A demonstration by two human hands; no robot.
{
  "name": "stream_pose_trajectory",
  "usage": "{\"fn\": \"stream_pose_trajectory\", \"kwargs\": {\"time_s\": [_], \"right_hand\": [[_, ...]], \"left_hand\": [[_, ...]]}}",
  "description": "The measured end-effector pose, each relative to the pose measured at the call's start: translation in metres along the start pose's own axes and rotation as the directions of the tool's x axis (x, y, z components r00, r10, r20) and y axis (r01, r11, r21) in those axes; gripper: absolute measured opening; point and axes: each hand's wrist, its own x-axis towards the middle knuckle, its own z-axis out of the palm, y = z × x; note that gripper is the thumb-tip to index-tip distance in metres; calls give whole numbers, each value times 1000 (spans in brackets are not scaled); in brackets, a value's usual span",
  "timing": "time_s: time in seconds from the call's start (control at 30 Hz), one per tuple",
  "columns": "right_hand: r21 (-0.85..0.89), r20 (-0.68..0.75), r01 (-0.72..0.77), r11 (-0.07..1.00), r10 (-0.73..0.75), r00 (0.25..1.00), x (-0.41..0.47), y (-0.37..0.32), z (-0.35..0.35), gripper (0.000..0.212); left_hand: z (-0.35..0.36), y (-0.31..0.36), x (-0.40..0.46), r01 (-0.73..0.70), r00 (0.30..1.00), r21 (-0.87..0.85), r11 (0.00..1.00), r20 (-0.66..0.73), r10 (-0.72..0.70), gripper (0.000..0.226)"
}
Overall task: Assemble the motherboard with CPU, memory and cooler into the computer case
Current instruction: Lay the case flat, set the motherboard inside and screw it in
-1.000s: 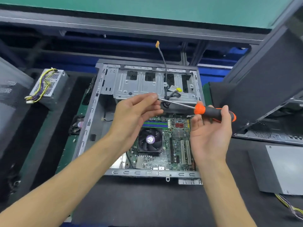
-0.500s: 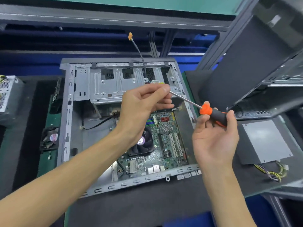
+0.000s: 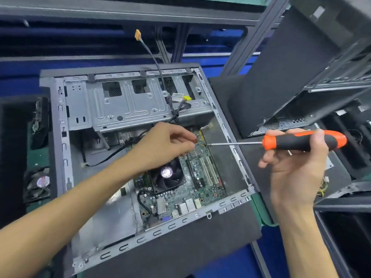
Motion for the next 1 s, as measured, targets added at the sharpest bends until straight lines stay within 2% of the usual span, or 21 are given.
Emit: {"fn": "stream_pose_trajectory", "kwargs": {"time_s": [0.07, 0.13, 0.17, 0.23, 0.33, 0.37, 0.53, 0.73, 1.0], "right_hand": [[-193, 51, 24, 981, -14, 999, -2, -3, -2, 36], [-330, 121, 25, 944, 17, 993, -5, -5, -4, 30], [-382, 155, 31, 923, 31, 987, -8, -4, -5, 33], [-486, 221, 58, 872, 58, 974, -12, -1, -8, 35], [-610, 310, 125, 782, 91, 946, -16, 5, -12, 16], [-651, 332, 149, 744, 103, 938, -17, 7, -15, 15], [-775, 387, 237, 586, 144, 911, -16, 10, -23, 30], [-839, 438, 323, 437, 194, 878, -14, 4, -26, 30], [-826, 489, 356, 437, 241, 838, -12, 1, -29, 24]], "left_hand": [[6, 0, 1, -95, 995, 253, 963, 1, 98, 10], [15, 2, 2, -153, 988, 396, 905, 55, 143, 11], [20, 2, 4, -180, 984, 445, 877, 89, 156, 13], [28, 0, 9, -230, 973, 523, 821, 150, 177, 16], [38, -5, 19, -285, 957, 613, 737, 222, 186, 19], [42, -7, 22, -306, 950, 643, 702, 257, 179, 19], [63, -14, 35, -415, 902, 756, 507, 413, 122, 15], [72, -23, 46, -436, 882, 772, 462, 468, 51, 12], [72, -38, 56, -351, 894, 743, 569, 446, -31, 18]]}}
